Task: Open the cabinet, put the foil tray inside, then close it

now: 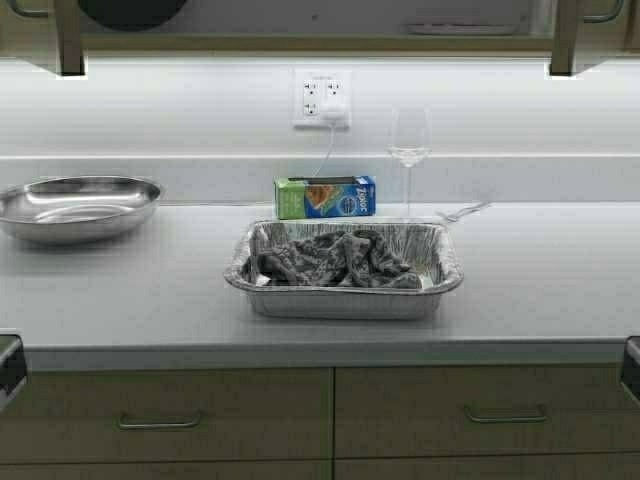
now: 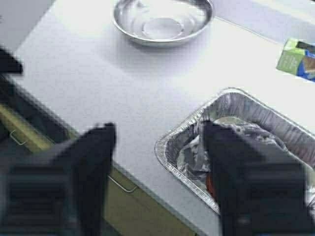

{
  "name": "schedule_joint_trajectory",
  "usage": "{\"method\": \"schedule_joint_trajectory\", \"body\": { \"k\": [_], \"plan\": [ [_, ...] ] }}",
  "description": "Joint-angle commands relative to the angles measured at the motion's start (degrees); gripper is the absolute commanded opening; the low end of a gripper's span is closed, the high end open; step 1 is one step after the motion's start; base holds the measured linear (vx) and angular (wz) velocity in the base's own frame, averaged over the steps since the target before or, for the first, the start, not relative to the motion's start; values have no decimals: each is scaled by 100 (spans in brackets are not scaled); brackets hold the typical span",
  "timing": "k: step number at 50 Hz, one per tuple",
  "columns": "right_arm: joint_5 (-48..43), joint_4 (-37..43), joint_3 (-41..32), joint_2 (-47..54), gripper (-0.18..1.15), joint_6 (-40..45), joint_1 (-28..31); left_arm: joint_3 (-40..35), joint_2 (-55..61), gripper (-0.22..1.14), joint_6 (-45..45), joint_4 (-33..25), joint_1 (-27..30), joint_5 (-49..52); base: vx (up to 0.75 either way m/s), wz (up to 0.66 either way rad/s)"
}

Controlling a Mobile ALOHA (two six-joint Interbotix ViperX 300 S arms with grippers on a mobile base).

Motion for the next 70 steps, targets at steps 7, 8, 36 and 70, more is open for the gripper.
{"method": "schedule_joint_trajectory", "body": {
  "k": [7, 8, 36, 70],
  "plan": [
    [-1556, -53, -290, 1134, -10, 132, -62, -642, 1723, -4, 26, 132, 0, -1854, 0, 0],
    [-1670, -53, -299, 1195, -6, 141, -88, -677, 1837, 0, 9, 132, 44, -1995, 0, 0],
    [-1292, -70, 290, 431, 7, 132, -2074, -176, 2250, 3, -88, 114, 1688, -2426, 0, 0],
    [-1143, -141, 563, 185, 96, 1415, -1811, 334, 1362, 94, -396, 510, 1257, -2224, 0, 0]
  ]
}}
